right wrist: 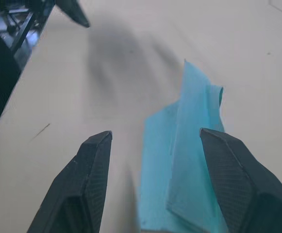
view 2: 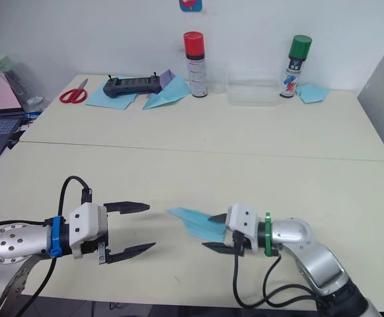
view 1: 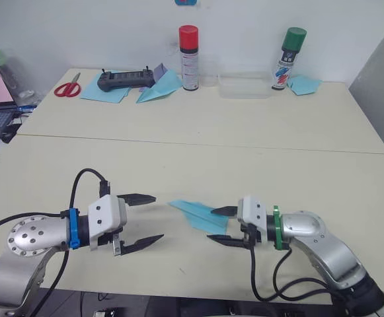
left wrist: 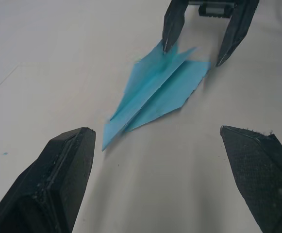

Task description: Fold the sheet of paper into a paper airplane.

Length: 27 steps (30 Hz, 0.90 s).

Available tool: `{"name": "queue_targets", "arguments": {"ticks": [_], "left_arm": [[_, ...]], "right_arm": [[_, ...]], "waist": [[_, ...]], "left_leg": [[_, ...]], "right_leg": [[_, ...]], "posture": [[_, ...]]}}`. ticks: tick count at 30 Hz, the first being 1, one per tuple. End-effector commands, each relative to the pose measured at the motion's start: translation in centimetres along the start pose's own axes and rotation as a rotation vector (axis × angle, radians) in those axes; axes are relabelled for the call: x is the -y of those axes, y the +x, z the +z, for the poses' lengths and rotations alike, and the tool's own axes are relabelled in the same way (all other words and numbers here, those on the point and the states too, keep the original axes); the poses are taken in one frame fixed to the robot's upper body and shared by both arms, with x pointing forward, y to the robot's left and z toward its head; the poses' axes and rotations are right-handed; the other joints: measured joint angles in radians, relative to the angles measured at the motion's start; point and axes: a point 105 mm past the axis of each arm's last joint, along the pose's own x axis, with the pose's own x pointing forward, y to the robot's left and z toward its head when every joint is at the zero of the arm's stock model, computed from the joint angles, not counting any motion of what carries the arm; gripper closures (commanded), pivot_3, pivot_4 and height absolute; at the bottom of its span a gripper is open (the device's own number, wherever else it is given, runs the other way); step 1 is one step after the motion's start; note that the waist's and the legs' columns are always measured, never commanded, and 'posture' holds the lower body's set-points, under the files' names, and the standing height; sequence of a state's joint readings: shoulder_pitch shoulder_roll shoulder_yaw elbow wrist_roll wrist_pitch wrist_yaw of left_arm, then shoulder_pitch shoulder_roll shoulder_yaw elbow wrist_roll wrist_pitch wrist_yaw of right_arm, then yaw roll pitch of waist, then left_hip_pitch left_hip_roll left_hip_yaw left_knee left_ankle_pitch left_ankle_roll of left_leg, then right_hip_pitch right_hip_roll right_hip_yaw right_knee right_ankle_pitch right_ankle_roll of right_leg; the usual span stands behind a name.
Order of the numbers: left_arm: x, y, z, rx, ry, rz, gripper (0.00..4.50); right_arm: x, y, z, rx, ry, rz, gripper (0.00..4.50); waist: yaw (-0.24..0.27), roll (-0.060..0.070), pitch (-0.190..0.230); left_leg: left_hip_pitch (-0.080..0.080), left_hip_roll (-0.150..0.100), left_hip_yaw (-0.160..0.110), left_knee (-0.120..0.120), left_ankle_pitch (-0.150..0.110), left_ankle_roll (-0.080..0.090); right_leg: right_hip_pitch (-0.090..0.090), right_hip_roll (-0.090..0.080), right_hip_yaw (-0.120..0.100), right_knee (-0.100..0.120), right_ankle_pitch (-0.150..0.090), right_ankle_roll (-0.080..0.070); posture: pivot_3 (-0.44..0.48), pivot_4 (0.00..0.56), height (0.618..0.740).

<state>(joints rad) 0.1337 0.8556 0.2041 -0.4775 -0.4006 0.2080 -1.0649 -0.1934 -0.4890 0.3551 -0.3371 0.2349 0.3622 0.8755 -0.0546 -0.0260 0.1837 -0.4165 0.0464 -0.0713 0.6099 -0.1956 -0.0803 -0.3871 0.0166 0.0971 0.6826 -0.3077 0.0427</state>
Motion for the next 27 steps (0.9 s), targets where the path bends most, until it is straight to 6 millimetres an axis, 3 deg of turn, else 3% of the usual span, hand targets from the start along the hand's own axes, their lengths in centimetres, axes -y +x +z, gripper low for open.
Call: {"name": "queue_targets", "arguments": {"ticks": [1,8,17,27], "left_arm": [[-0.6,0.4,1.6,0.055,0.004,0.051,0.0],[-0.5,0.5,1.9,0.06,-0.008,0.051,0.0],[-0.2,-0.2,1.7,0.056,-0.029,0.014,0.0],[-0.6,0.2,1.7,0.069,-0.021,0.018,0.0]], "right_arm": [[1.8,0.4,-0.1,0.003,0.029,-0.087,1.49],[2.6,1.1,-1.4,-0.022,0.087,-0.11,1.49],[2.3,0.5,-0.7,0.006,0.078,-0.068,4.46],[1.8,0.1,0.1,0.008,0.043,-0.05,4.46]], "waist": [[0.0,0.0,0.0],[-0.001,0.0,0.0],[-0.001,0.0,0.0],[-0.001,0.0,0.0]], "left_leg": [[0.0,0.0,0.0,0.0,0.0,0.0],[0.0,0.0,0.0,-0.001,0.0,0.0],[0.0,0.0,0.0,0.0,0.0,0.0],[0.0,0.0,0.0,0.0,0.0,0.0]], "right_leg": [[0.0,0.0,0.0,0.0,0.0,0.0],[0.0,0.0,0.0,0.0,0.0,0.0],[0.0,0.0,0.0,0.0,0.0,0.0],[0.0,0.0,0.0,0.0,0.0,0.0]], "posture": [[0.0,0.15,0.74],[0.0,0.15,0.74],[0.0,0.15,0.74],[0.0,0.15,0.74]]}}
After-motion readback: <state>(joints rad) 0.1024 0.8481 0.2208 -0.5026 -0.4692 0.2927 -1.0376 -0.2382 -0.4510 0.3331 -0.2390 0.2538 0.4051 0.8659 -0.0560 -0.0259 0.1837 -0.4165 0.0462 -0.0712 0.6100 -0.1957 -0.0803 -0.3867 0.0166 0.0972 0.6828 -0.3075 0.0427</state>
